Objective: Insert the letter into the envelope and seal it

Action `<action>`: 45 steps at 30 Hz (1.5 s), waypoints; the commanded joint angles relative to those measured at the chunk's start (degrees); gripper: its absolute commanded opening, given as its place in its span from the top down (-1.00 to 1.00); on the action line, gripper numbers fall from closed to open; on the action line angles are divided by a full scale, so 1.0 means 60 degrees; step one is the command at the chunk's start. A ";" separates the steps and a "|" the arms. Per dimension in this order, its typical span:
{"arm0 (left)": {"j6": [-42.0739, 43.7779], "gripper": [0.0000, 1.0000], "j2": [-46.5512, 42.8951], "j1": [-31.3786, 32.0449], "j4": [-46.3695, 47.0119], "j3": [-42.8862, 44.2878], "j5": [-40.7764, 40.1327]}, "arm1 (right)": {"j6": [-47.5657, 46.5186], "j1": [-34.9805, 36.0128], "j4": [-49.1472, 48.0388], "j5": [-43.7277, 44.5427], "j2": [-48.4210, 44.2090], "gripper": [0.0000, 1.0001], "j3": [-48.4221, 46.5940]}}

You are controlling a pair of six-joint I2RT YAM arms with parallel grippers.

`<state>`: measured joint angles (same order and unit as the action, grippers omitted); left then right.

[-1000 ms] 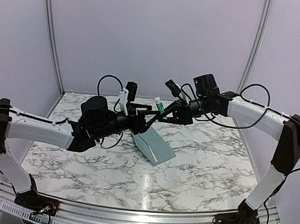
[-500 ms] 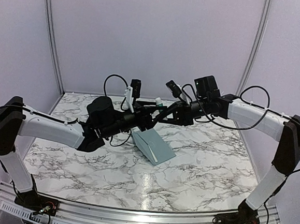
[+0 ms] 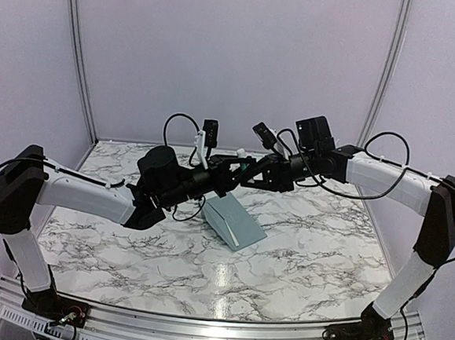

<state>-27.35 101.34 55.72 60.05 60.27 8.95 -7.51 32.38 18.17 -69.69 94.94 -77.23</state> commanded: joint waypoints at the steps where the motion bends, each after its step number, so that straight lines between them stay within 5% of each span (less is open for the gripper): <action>1: -0.0158 0.73 0.0068 -0.0064 0.0492 0.0117 0.0047 | 0.0096 -0.0029 -0.0246 -0.0064 -0.0337 0.82 0.0016; 13: -0.0781 0.92 -0.1227 -0.0756 -0.0235 -0.1620 -0.0398 | -0.1112 -0.1282 0.0468 0.0824 -0.0455 0.27 0.0503; 21: -0.0945 1.00 -0.2827 -0.1365 -0.3729 -0.3173 -0.1180 | -0.2681 -0.1757 0.1314 0.5472 0.0952 0.51 0.0169; 32: -0.1736 1.00 -0.3848 -0.1769 -0.5511 -0.4481 -0.1448 | -0.2920 -0.1477 0.2041 0.6575 0.3533 0.76 -0.1068; 45: -0.2024 1.00 -0.3685 -0.2051 -0.5688 -0.4789 -0.1408 | -0.3351 -0.0060 0.2026 0.7563 0.4132 0.77 -0.0525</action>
<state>-38.72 79.53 44.16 26.70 32.27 0.97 -26.09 29.71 29.32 -27.53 118.63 -81.43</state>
